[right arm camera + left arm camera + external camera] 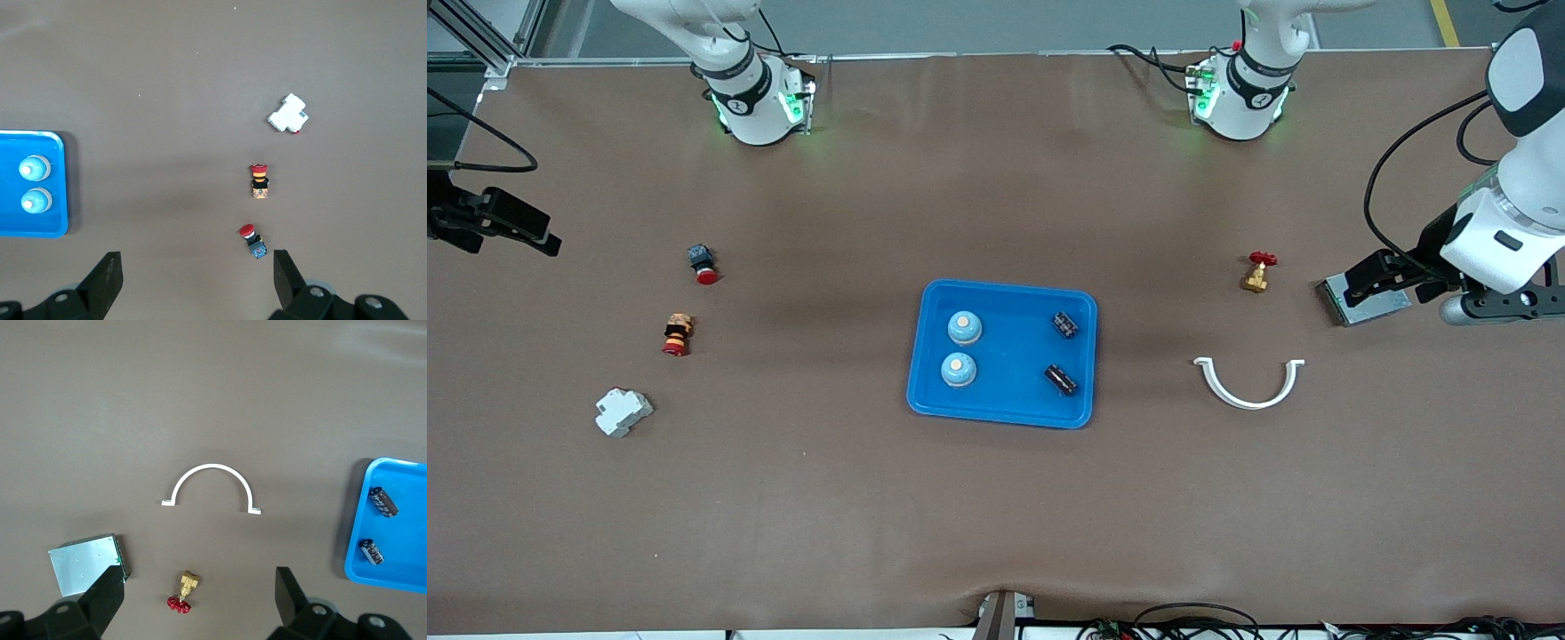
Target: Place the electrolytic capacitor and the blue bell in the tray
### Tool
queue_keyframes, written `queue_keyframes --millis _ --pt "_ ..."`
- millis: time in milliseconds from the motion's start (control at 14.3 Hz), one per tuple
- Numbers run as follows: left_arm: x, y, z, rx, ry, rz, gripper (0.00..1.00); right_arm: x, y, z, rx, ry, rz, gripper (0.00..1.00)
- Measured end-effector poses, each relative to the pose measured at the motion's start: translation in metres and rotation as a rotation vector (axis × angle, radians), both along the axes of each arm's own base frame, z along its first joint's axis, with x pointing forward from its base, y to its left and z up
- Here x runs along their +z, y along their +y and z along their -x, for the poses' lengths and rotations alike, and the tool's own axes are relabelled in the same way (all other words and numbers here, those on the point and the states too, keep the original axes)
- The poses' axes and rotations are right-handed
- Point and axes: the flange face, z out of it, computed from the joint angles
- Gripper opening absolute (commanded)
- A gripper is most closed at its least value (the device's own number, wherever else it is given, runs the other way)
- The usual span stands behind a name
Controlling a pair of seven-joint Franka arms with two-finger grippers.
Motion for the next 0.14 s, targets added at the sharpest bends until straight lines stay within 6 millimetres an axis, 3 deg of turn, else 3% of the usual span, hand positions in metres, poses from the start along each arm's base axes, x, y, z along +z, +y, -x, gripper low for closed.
queue_keyframes --millis 140 --pt "0.0003 -0.0001 0.0 0.0 -0.001 0.0 1.0 0.0 0.0 -0.0002 0.0 -0.001 0.0 1.0"
